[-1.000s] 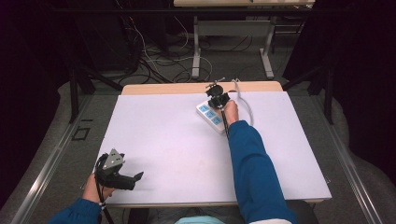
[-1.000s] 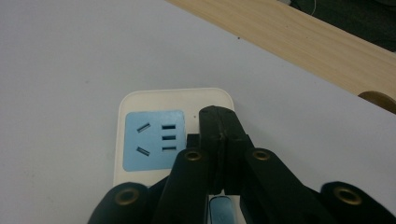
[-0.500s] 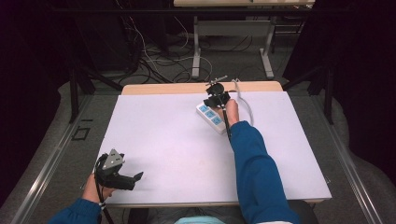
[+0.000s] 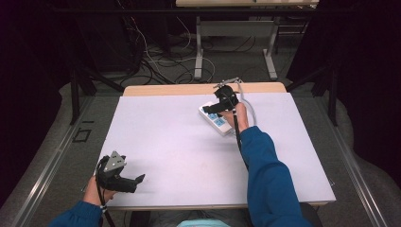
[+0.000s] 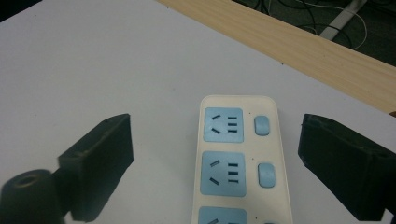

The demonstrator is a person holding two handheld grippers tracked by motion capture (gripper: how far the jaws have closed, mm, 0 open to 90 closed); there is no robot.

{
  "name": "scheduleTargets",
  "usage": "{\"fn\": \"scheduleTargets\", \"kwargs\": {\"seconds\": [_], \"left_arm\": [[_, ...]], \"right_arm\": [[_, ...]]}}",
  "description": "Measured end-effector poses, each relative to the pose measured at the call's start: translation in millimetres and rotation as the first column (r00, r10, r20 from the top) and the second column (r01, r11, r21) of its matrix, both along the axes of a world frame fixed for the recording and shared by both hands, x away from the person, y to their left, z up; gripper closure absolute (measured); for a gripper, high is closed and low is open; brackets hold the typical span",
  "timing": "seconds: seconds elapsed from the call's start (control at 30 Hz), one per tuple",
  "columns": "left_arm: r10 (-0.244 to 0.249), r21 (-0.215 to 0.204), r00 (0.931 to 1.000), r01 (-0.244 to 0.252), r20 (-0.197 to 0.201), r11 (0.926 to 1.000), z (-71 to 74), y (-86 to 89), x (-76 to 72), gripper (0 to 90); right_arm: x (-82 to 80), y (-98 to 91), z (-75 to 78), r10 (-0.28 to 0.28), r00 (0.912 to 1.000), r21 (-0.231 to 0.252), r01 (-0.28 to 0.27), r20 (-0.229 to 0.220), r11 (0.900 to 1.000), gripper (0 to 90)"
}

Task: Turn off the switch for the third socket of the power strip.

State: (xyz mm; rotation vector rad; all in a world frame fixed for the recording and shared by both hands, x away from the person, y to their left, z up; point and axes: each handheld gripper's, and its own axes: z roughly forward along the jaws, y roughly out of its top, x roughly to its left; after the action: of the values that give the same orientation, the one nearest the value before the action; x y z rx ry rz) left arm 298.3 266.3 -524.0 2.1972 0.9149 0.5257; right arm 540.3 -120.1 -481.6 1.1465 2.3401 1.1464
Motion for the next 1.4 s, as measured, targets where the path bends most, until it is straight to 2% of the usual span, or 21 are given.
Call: {"fn": "scheduleTargets", "kwargs": {"seconds": [0.2,0.47,1.0,1.17,1.4], "left_arm": [[0.000,0.002,1.0000,0.000,0.001,1.0000,0.1,-0.2,-0.6,0.4],[0.008,0.002,0.9999,-0.008,0.007,1.0000,0.0,-0.7,-1.2,0.4],[0.007,0.002,1.0000,-0.007,0.006,1.0000,0.0,-0.6,-1.1,0.4],[0.011,-0.002,0.9999,-0.011,0.012,0.9999,0.4,-0.3,-2.1,0.4],[0.010,0.001,0.9999,-0.010,0.009,0.9999,0.6,-0.3,-2.2,0.4]], "right_arm": [[-12.9,-6.0,4.8,0.039,0.9992,-0.001,-0.039,-0.002,0.9992,0.0],[-31.0,-12.4,9.8,0.086,0.9957,0.008,-0.086,0.034,0.9962,0.0],[-56.6,-35.8,15.8,0.087,0.9949,0.042,-0.089,0.052,0.9951,0.0],[-65.6,-41.7,16.6,0.080,0.9940,0.027,-0.083,0.074,0.9962,0.0],[-79.4,-47.0,18.2,0.083,0.9935,0.016,-0.084,0.079,0.9963,0.0]]}}
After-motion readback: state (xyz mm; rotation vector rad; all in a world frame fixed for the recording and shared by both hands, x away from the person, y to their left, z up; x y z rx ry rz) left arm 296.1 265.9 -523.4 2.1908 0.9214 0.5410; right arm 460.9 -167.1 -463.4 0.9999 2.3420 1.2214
